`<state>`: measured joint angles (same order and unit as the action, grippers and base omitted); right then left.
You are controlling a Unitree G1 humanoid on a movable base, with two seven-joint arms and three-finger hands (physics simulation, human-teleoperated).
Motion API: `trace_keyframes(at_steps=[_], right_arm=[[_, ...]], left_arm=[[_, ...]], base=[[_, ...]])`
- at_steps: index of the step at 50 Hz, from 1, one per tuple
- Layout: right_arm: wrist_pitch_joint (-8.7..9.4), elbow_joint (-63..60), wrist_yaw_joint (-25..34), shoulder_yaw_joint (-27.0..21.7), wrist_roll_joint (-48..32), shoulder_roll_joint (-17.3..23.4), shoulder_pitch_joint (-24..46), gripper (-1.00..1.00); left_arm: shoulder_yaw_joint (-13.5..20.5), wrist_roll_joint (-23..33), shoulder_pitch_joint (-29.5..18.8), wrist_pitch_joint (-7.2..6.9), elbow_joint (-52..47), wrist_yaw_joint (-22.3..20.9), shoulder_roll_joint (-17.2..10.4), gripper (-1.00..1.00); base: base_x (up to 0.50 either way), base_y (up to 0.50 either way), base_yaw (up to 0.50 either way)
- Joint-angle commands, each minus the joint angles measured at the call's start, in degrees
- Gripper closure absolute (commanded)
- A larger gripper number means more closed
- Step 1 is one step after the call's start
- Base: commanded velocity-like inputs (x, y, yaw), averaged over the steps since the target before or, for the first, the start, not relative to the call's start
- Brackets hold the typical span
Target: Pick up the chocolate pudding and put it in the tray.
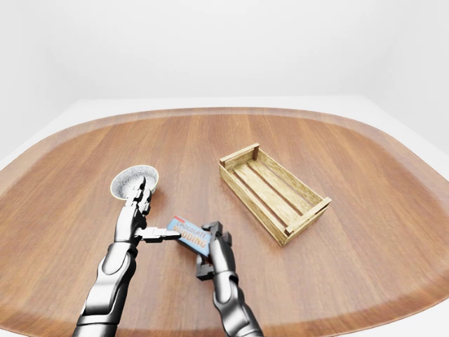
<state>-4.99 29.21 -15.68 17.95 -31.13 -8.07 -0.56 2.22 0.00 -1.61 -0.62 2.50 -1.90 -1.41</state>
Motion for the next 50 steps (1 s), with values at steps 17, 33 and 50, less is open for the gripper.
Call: trace_keyframes(at_steps=[17,33,50], right_arm=[[-0.01,-12.69,0.69,2.83,6.20,2.58,-3.32,1.00],[-0.01,-17.76,3.35,1.14,8.41,2.46,-2.55,1.00],[-0.01,-18.21,6.23,-3.53,11.33,1.50,4.64,1.00]], left_arm=[[0.11,-0.51,0.13,-0.57,-0.47,-0.30,0.06,-1.00],[0.11,-0.51,0.13,-0.59,-0.48,-0.29,0.06,-1.00],[0.11,-0.51,0.13,-0.56,-0.47,-0.28,0.07,-1.00]], base=[[0.00,0.00,0.00],[0.00,0.00,0.00],[0.00,0.00,0.00]])
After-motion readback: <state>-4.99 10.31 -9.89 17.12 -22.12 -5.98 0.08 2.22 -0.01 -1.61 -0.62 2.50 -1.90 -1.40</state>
